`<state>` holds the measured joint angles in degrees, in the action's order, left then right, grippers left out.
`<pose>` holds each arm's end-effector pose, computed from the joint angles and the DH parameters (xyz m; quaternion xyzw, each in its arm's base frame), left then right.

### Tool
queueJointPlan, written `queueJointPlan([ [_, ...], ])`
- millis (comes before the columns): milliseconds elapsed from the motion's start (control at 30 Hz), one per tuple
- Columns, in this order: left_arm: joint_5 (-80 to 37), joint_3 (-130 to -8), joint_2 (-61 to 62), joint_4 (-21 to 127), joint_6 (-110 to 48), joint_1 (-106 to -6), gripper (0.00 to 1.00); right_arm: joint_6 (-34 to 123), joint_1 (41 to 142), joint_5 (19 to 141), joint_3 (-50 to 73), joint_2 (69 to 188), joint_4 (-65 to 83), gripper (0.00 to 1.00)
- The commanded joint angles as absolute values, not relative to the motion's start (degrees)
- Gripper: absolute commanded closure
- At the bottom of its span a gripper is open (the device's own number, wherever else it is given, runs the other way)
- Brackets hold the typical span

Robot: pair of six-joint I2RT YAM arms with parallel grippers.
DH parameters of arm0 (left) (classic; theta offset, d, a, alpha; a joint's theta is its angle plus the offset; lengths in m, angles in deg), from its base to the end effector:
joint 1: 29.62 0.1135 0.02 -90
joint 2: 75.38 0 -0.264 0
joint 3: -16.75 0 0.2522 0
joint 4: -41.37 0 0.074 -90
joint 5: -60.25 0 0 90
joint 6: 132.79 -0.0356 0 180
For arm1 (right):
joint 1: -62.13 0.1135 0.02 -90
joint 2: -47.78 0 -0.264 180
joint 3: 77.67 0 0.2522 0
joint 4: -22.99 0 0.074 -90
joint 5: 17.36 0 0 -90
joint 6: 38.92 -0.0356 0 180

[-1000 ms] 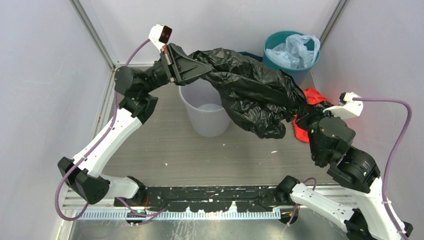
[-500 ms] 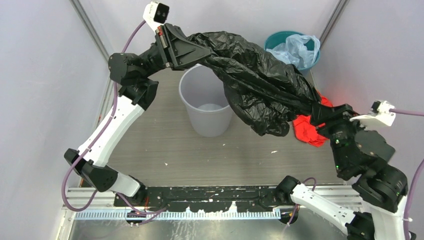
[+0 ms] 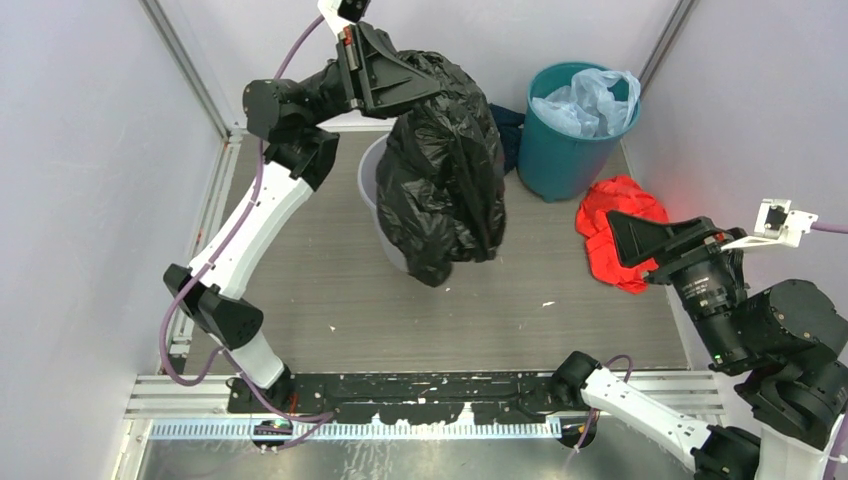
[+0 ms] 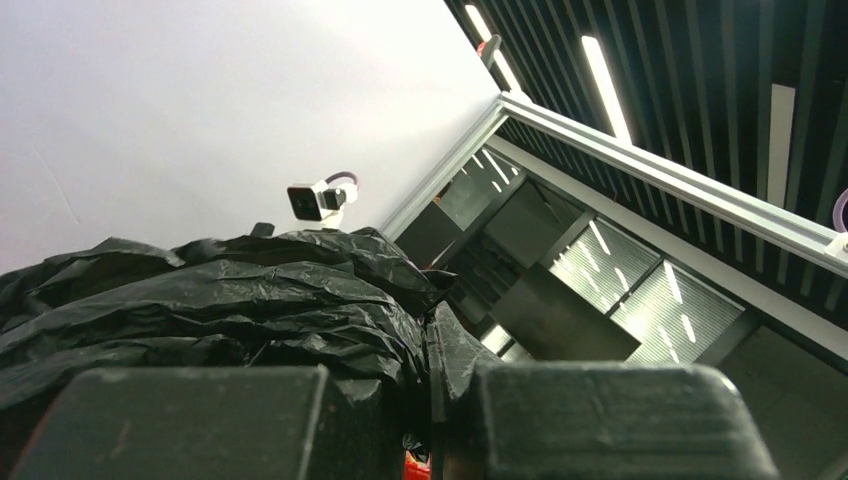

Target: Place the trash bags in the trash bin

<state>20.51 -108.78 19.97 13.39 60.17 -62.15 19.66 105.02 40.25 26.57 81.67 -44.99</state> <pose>0.2497 -0.1918 0.5853 0.1904 0.4384 -0.8499 0.2219 0.0054 -0.0210 0.5025 0.1338 0.6816 0.2646 0.6689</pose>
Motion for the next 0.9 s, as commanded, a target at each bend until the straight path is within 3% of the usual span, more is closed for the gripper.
queueJointPlan([
  [0, 22.5, -112.7, 20.5, 9.2, 63.4, -62.0, 0.89, 21.4, 104.9, 47.9, 27.9, 85.7, -41.0, 0.25],
  [200, 23.9, -113.5, 21.6, 6.5, 66.4, -62.4, 0.88, 23.0, 105.0, 58.1, 28.8, 93.5, -36.9, 0.28],
  [633, 27.7, -106.6, 16.1, 9.0, 62.8, -64.1, 0.86, 21.7, 104.9, 65.0, 33.5, 105.0, -26.3, 0.38],
  [867, 27.8, -107.1, 16.3, 11.0, 61.1, -65.1, 0.85, 20.0, 105.0, 75.3, 32.4, 107.5, -23.2, 0.43],
])
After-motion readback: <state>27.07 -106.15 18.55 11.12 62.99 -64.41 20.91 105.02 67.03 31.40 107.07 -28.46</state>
